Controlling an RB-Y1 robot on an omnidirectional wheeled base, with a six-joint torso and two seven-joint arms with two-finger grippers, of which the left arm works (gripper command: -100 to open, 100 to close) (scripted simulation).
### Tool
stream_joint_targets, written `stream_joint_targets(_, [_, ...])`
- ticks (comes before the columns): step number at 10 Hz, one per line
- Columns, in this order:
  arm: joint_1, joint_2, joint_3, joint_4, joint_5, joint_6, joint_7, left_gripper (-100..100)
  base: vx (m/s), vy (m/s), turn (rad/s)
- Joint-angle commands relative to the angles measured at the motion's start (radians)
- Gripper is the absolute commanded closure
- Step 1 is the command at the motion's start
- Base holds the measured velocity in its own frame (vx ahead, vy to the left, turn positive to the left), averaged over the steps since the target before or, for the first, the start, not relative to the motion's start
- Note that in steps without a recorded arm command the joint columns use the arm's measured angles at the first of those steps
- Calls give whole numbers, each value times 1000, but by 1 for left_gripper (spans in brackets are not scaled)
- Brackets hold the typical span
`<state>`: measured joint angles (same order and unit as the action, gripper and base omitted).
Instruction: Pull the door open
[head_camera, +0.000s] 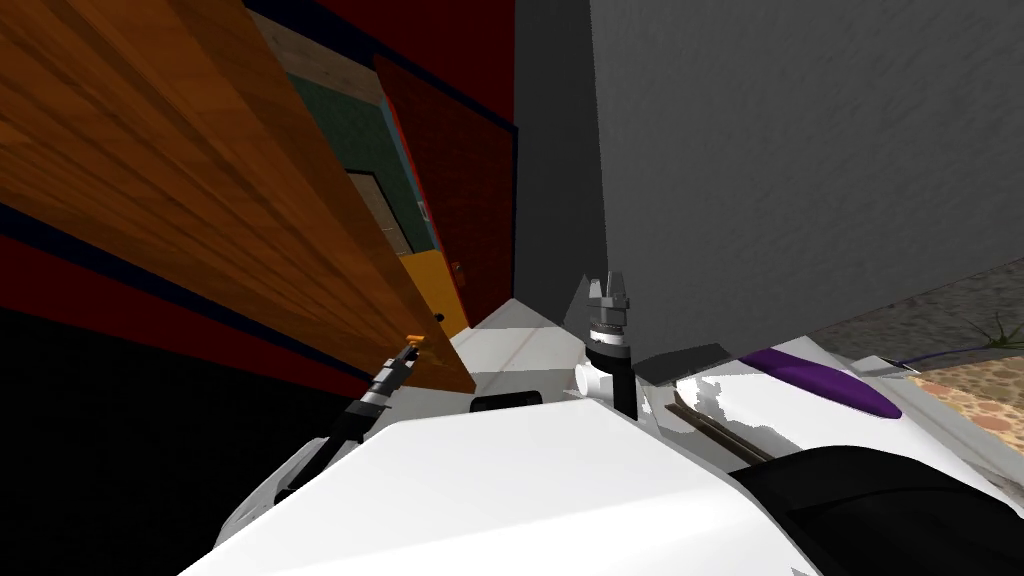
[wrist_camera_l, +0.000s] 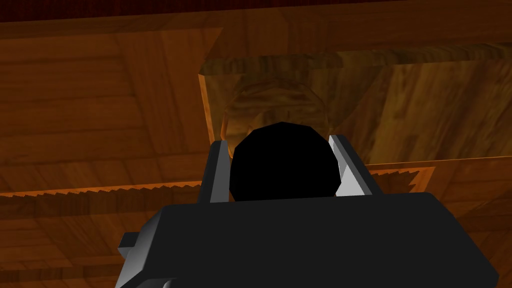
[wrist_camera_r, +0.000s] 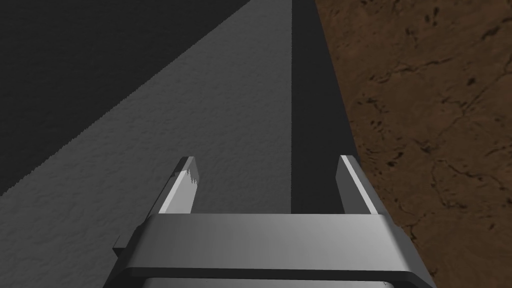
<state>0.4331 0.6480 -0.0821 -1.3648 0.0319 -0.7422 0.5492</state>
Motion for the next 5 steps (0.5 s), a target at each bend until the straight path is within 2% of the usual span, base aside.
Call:
stream_joint_targets(1, [10,15,-3,6,-1,-24,10,100,-186,110,-152])
stream_joint_targets(5, [19,37,-11,19,-4,-66,27,100,-187,72,-99])
